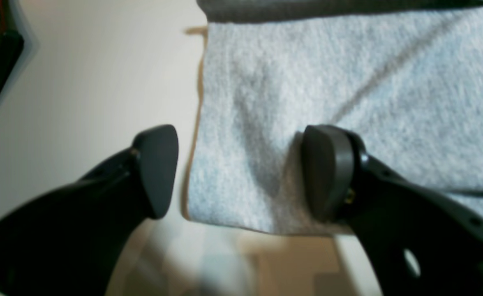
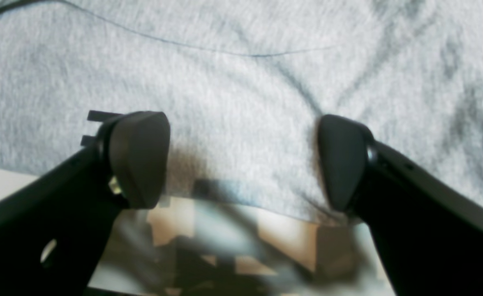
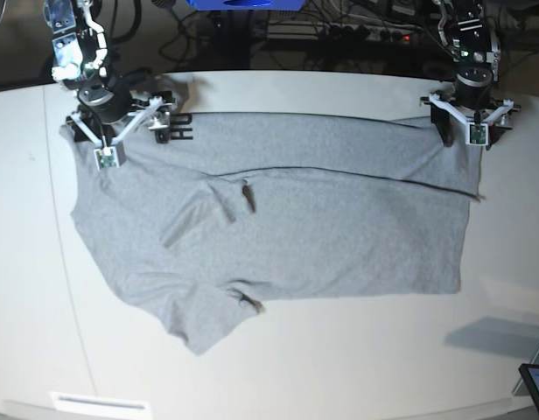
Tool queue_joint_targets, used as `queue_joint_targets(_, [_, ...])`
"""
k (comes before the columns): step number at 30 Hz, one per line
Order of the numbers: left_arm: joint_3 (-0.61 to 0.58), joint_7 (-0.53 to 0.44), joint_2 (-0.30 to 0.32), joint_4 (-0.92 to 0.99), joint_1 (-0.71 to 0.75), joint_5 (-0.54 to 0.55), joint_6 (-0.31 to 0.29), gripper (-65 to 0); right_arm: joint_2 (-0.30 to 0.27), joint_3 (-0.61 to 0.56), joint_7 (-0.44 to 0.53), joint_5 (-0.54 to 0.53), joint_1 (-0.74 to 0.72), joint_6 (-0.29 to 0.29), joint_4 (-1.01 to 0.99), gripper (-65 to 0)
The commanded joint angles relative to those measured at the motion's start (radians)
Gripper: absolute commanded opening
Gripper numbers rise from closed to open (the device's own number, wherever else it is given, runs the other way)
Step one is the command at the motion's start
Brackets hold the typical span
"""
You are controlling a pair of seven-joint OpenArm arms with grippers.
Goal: Fold the T-shirt properly
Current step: 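Drag the shoulder edge away from the hem with both grippers, then open both grippers and move them to the shirt's side edges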
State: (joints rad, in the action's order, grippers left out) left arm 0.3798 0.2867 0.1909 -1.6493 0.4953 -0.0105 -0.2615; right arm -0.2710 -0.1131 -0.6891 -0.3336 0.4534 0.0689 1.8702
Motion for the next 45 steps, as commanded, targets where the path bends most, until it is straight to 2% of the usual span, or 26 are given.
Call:
queue_joint_targets(1, [0.005,0.050,0.003,-0.005,0.026,-0.026,-0.005,-20.0,-0.009,0.003,-0.083,-0.014,0.025,0.015,-0.007,-10.6])
queue_joint_targets(9, [0.048,0.049,0.008,-0.009,0.070,-0.029,-0.005,-20.0,-0.007,0.003,-0.037,-0.014,0.087,0.015,-0.005,-10.6])
queue_joint_targets(20, [0.060,0.052,0.006,-0.073,0.111,-0.030,-0.005,-20.0,-0.006,0.003,-0.037,-0.014,0.124,0.019,0.001,-10.6])
queue_joint_targets(27, [0.060,0.053,0.005,-0.090,0.105,-0.029,-0.005,-20.0,-0.006,0.003,-0.045,-0.014,0.149,0.021,0.085,-10.7])
queue_joint_targets(37, [0.094,0.056,-0.001,-0.179,0.104,-0.019,-0.005,-20.0,-0.007,0.002,-0.045,-0.014,0.095,0.021,0.101,-10.6])
queue_joint_targets(40, [0.149,0.113,-0.017,-0.231,0.095,-0.016,-0.005,-20.0,-0.009,0.002,-0.057,-0.014,0.068,0.021,0.124,-10.6])
queue_joint_targets(45, [0.221,0.239,-0.006,-0.317,0.049,0.076,-0.006,-20.0,-0.001,0.056,-0.194,-0.020,-0.012,0.021,0.142,-10.6])
